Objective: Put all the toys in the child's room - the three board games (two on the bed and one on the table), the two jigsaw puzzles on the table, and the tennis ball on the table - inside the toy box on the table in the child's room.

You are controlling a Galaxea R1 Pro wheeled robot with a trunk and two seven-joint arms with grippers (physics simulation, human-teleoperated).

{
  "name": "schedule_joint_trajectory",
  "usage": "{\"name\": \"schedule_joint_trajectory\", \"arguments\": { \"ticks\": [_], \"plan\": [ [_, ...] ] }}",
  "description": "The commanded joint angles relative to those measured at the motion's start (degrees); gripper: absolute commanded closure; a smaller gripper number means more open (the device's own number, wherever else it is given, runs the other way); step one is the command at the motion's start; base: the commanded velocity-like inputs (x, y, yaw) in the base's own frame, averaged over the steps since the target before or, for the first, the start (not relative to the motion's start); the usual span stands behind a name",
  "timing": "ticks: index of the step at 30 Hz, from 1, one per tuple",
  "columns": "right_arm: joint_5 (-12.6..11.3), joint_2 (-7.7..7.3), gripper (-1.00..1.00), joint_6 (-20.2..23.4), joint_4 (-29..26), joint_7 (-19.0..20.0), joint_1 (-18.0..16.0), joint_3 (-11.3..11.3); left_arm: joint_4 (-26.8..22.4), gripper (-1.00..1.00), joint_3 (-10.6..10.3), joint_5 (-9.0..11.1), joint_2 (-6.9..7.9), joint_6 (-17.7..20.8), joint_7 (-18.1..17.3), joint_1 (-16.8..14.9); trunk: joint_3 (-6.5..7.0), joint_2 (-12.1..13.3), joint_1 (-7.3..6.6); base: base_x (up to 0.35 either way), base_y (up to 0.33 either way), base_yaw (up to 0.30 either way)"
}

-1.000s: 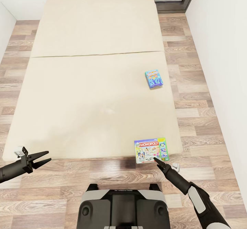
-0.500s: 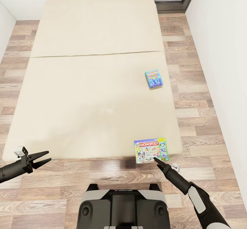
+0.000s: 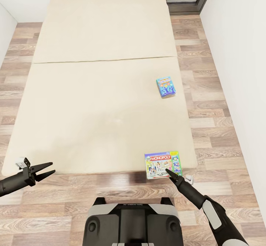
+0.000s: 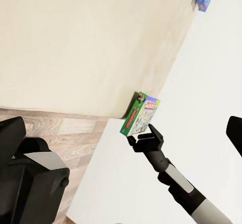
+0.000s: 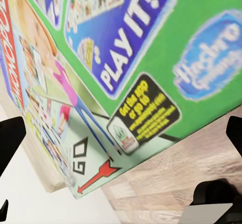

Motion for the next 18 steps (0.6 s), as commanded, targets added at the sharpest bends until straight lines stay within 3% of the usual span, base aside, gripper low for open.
{"name": "schedule_joint_trajectory", "arguments": {
  "ticks": [1,18],
  "plan": [
    [-0.4,0.00,-1.00,0.5,0.0,0.1,0.0,-0.1,0.0,-1.00,0.0,-0.1,0.00,0.6,-0.3,0.0,-0.02,0.0,0.01,0.008,0.000,0.000],
    [-0.3,0.00,-1.00,0.5,0.0,0.1,0.0,0.0,0.0,-1.00,0.0,-0.1,0.02,0.6,-0.3,0.0,-0.02,0.0,0.01,0.001,0.000,0.000]
  ]
}}
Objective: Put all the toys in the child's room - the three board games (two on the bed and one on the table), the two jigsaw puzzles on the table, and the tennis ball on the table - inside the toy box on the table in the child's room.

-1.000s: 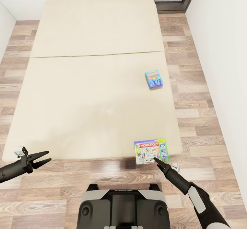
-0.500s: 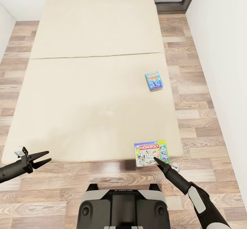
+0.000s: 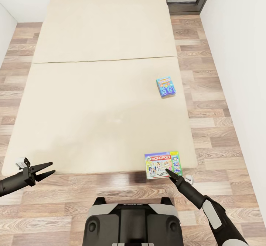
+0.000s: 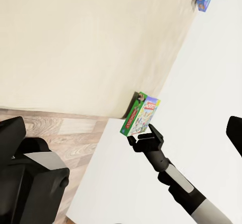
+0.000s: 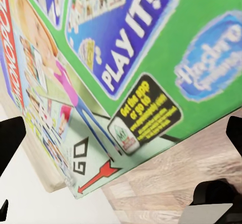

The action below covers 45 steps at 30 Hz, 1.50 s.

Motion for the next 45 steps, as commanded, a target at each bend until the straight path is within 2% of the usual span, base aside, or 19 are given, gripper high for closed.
{"name": "schedule_joint_trajectory", "arguments": {
  "ticks": [1,17,18,35,43,44,45],
  "plan": [
    [-0.4,0.00,-1.00,0.5,0.0,0.1,0.0,-0.1,0.0,-1.00,0.0,-0.1,0.02,0.6,-0.3,0.0,-0.02,0.0,0.01,0.000,0.000,0.000],
    [-0.3,0.00,-1.00,0.5,0.0,0.1,0.0,0.0,0.0,-1.00,0.1,-0.1,0.06,0.6,-0.3,0.0,-0.02,0.0,0.01,0.025,0.000,0.000],
    [-0.3,0.00,1.00,0.5,0.0,0.1,0.0,0.0,0.0,-1.00,0.1,-0.1,0.06,0.6,-0.3,0.0,-0.02,0.0,0.01,0.005,0.000,0.000],
    [-0.3,0.00,1.00,0.4,0.0,0.2,0.0,0.0,0.0,-1.00,0.0,0.0,0.07,0.6,-0.3,0.0,-0.02,0.0,0.01,0.001,0.000,0.000],
    [-0.4,0.38,1.00,0.5,-0.2,0.2,0.0,0.0,0.0,-1.00,0.1,0.0,0.23,0.7,-0.3,-0.1,1.41,3.2,-1.75,0.000,0.000,0.000],
    [0.0,0.33,1.00,0.8,-3.5,4.0,0.4,1.7,0.0,-1.00,0.0,-0.1,0.24,0.7,-0.3,-0.1,1.59,3.6,-1.97,0.000,0.000,0.000],
    [-0.1,0.19,1.00,0.9,-3.8,4.2,0.5,1.7,0.0,-1.00,-0.1,-0.1,0.24,0.7,-0.3,-0.1,1.77,4.0,-2.19,0.000,0.000,0.000]
  ]
}}
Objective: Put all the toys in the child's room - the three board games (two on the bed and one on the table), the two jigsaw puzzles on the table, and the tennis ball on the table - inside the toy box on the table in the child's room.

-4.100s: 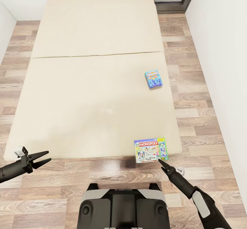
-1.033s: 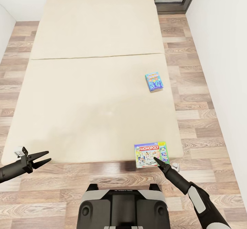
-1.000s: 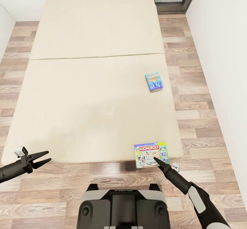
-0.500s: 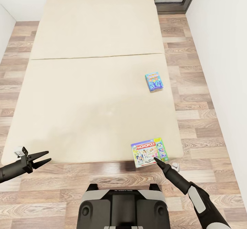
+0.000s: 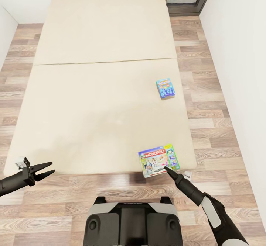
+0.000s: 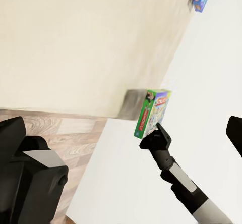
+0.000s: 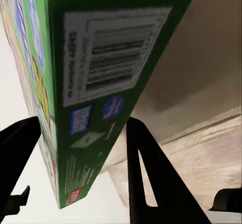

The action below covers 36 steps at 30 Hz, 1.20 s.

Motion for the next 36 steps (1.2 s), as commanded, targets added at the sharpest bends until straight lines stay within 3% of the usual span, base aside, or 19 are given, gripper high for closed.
{"name": "schedule_joint_trajectory", "arguments": {
  "ticks": [1,15,28,36],
  "plan": [
    [-0.2,-0.08,1.00,0.4,-0.1,0.1,0.1,0.0,0.0,-1.00,0.0,-0.1,0.00,0.6,-0.3,0.0,0.16,0.4,-0.22,0.000,0.000,0.000],
    [-0.4,-0.71,1.00,0.6,-1.1,5.2,0.5,-0.4,0.0,-1.00,-0.4,-0.1,0.01,0.6,-0.3,0.0,2.68,6.0,-3.29,0.000,0.000,0.000],
    [-0.5,-0.73,1.00,1.2,-1.5,5.4,0.5,-0.3,0.0,-1.00,-0.4,-0.1,0.00,0.6,-0.3,0.0,5.01,11.2,-6.15,0.000,0.000,0.000],
    [0.6,-0.20,1.00,1.8,-3.8,5.2,0.5,1.1,-0.1,-1.00,-0.5,-0.2,-0.02,0.6,-0.3,0.0,6.45,14.4,-7.90,0.000,0.000,0.000]
  ]
}}
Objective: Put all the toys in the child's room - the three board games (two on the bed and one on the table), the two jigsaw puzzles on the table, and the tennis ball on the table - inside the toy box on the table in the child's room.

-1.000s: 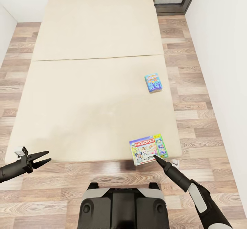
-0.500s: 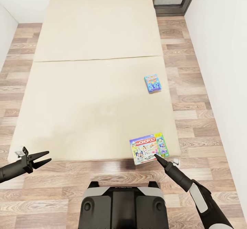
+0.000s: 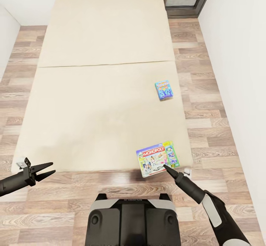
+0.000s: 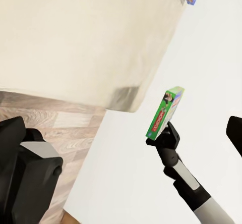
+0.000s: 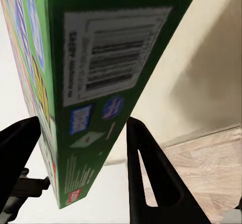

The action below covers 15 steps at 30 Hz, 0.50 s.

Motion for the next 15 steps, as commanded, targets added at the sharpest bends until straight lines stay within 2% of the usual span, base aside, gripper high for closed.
{"name": "schedule_joint_trajectory", "arguments": {
  "ticks": [1,2,6,11,15],
  "plan": [
    [0.0,-0.21,1.00,1.1,-0.4,0.0,0.0,1.1,0.0,-1.00,0.0,-0.1,-0.01,0.6,-0.3,0.0,0.16,0.4,-0.21,0.000,0.000,0.000],
    [0.3,-0.49,1.00,2.4,-1.6,0.0,-0.1,2.7,-0.1,-1.00,-0.1,-0.1,0.00,0.6,-0.3,0.0,0.34,0.8,-0.43,0.000,0.000,0.000],
    [0.7,-1.77,1.00,3.5,-5.0,-0.4,-0.1,3.9,-0.1,-1.00,-1.0,-0.2,0.17,0.6,-0.3,0.0,1.05,2.4,-1.31,0.000,0.000,0.000],
    [0.9,-3.31,1.00,3.8,-6.2,-0.1,2.5,4.4,-0.2,-1.00,-3.9,-0.4,0.51,0.4,-0.3,0.1,1.95,4.4,-2.40,0.000,0.000,0.000],
    [0.8,-3.81,1.00,3.9,-6.9,0.6,4.8,4.3,0.0,-1.00,-5.5,-1.3,0.59,-0.4,-0.3,1.4,2.67,6.0,-3.28,0.000,0.000,0.000]
  ]
}}
